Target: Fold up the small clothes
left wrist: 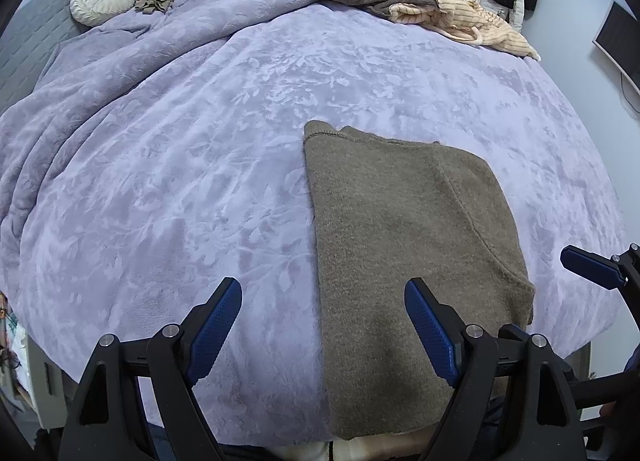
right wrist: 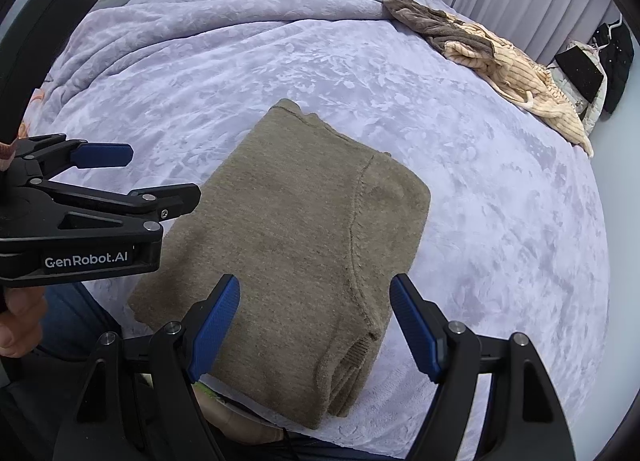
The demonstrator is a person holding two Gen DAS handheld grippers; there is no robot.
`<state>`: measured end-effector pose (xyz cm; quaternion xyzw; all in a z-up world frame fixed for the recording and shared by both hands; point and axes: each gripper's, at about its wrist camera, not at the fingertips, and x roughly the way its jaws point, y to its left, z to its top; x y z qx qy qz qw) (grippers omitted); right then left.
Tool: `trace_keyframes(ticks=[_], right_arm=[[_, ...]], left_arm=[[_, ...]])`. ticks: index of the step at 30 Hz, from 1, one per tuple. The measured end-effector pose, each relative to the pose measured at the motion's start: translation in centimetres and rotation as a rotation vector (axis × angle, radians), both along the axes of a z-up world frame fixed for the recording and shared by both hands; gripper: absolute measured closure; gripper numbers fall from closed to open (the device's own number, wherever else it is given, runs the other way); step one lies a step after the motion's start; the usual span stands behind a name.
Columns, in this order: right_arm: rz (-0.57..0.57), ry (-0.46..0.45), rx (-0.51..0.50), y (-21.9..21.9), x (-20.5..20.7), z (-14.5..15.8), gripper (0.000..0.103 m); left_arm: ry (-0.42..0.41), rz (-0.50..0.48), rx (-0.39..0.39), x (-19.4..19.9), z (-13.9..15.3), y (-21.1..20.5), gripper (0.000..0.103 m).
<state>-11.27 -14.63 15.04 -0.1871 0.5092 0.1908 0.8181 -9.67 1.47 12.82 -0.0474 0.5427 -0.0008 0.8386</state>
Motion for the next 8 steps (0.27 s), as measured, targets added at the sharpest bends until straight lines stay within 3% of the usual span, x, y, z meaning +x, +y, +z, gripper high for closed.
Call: trace_keyframes(ticks=[8], right_arm=[[-0.007,0.007,0.025,-0.95,0.22,-0.23,0.023]], left_arm=[[0.005,-0.001,0.047,0.21,-0.05,-0.57,0.018]])
